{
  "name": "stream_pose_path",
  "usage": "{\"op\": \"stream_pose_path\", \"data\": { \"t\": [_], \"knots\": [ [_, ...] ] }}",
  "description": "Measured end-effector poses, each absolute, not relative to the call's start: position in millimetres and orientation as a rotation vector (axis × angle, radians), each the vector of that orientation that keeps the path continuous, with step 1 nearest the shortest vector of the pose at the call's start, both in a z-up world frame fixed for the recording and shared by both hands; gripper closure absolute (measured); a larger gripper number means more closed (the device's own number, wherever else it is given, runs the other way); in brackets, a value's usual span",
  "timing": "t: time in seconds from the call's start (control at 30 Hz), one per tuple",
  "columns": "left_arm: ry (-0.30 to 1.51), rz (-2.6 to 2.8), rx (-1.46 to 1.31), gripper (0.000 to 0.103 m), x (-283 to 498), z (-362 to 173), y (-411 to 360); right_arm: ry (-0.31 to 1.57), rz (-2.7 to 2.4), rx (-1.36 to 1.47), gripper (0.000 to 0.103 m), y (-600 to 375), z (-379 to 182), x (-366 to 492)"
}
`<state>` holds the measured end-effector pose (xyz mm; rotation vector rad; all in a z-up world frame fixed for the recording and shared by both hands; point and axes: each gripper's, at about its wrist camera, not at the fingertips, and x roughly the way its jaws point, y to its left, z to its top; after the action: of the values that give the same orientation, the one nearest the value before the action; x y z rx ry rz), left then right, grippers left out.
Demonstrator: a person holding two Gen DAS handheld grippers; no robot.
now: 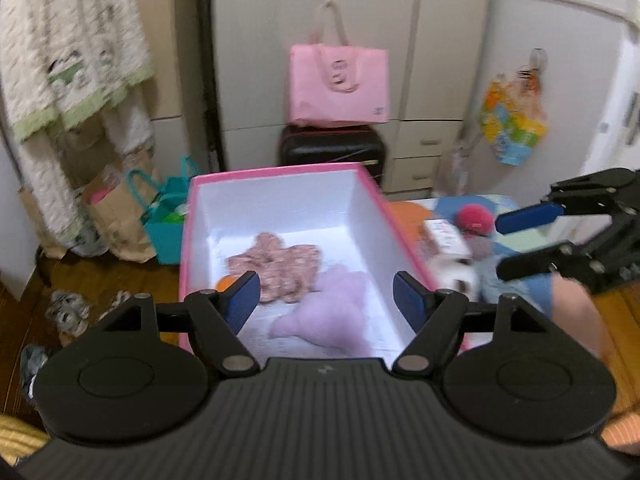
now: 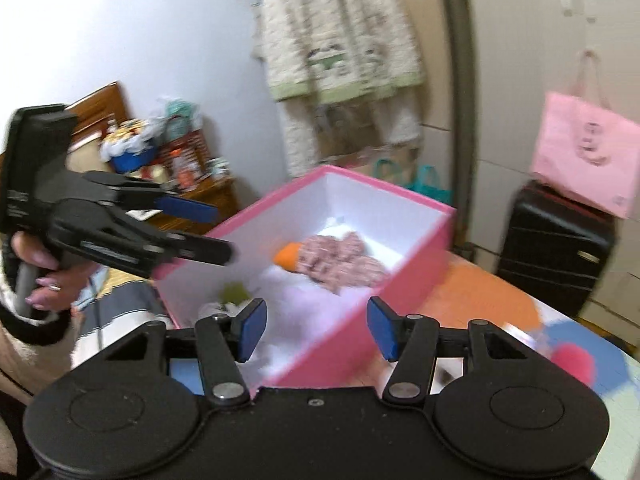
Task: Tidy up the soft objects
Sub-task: 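Open both tools to drop the puff and sponge into the box, then withdraw both tools and move the left tool toward the wet-wipes pack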
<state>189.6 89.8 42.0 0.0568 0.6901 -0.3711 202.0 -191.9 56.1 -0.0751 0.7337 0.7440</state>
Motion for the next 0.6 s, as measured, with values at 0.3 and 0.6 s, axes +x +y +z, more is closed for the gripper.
{"op": "stream_pose_path", "data": {
  "t": [0.3, 0.6],
  "knots": [
    [0.695, -0.570, 0.080, 0.030, 151.8, 61.3, 45.0, 0.736, 0.616, -0.125, 0.039, -246.6, 57.1, 150.4],
    [0.728, -0.704, 0.180, 0.030, 133.7, 54.9, -26.7, 0.718, 0.583, -0.169, 0.036, -268.6, 49.5, 115.6]
  ]
}}
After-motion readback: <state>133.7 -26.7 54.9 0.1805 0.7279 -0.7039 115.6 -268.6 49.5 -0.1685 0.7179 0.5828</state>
